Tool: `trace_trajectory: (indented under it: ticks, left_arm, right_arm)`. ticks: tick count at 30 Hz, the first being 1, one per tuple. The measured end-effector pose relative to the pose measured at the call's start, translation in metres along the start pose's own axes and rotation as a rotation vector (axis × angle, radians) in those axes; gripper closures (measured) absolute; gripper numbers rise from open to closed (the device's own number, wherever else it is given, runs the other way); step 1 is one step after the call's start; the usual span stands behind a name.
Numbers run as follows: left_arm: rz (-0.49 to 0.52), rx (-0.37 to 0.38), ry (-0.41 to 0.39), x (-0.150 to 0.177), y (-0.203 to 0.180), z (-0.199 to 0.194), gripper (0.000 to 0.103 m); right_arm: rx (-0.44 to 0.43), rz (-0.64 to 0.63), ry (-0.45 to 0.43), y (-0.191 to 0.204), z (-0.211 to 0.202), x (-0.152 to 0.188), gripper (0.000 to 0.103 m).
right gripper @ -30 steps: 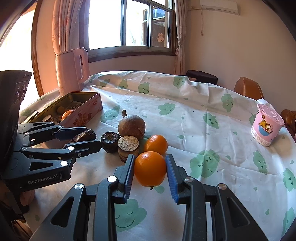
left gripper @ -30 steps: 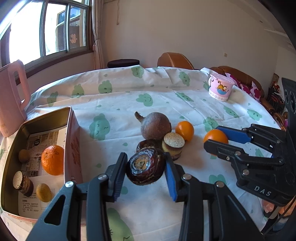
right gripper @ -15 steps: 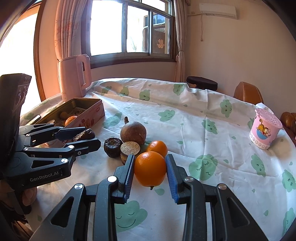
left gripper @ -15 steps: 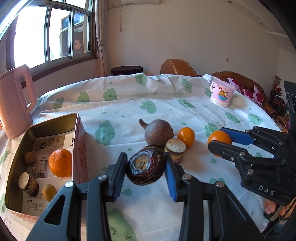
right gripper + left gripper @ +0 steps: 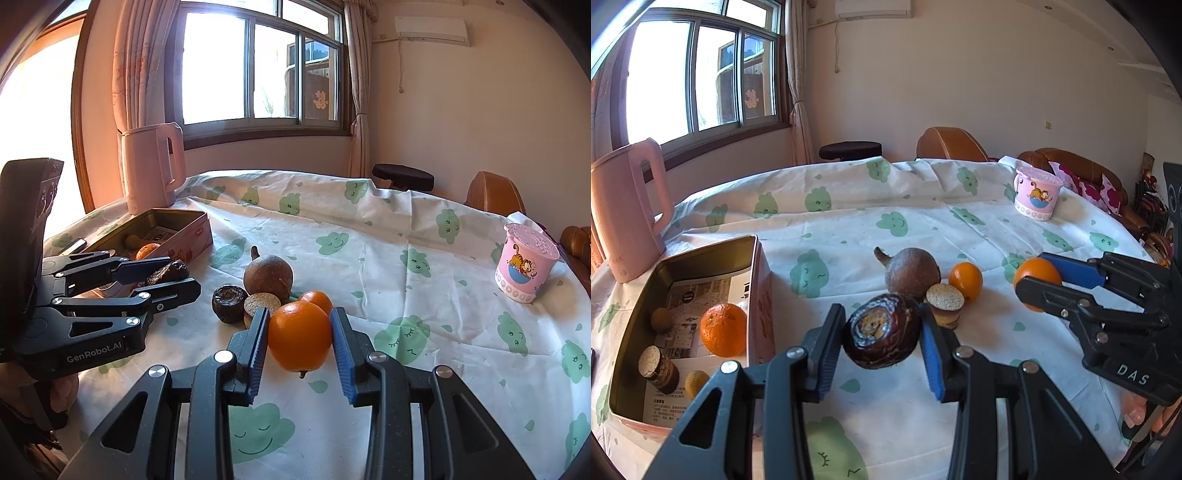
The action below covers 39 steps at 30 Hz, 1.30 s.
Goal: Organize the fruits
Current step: 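Lift and carry the dark fruit with the left tool while the right tool carries the orange to the tin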
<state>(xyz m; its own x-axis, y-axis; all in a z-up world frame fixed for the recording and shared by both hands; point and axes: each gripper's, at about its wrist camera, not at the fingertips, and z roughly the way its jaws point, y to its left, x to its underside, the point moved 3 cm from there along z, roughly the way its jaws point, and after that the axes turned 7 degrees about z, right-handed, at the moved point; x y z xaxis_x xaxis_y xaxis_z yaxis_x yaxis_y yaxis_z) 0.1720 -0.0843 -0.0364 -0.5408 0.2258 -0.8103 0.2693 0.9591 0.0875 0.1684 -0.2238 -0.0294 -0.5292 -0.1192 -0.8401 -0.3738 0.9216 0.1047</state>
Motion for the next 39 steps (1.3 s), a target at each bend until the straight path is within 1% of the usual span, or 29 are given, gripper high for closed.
trace_trajectory:
  ticks: [8,39]
  left_arm:
    - [-0.002,-0.012,-0.026,0.0,0.0,-0.005,0.062]
    - [-0.017,-0.076,-0.137,0.0,0.004,-0.028,0.062]
  right_arm:
    - [-0.003,0.003,-0.019,0.0,-0.004,0.0,0.067]
    - [-0.019,0.028,-0.135,-0.004,-0.025,-0.002,0.067]
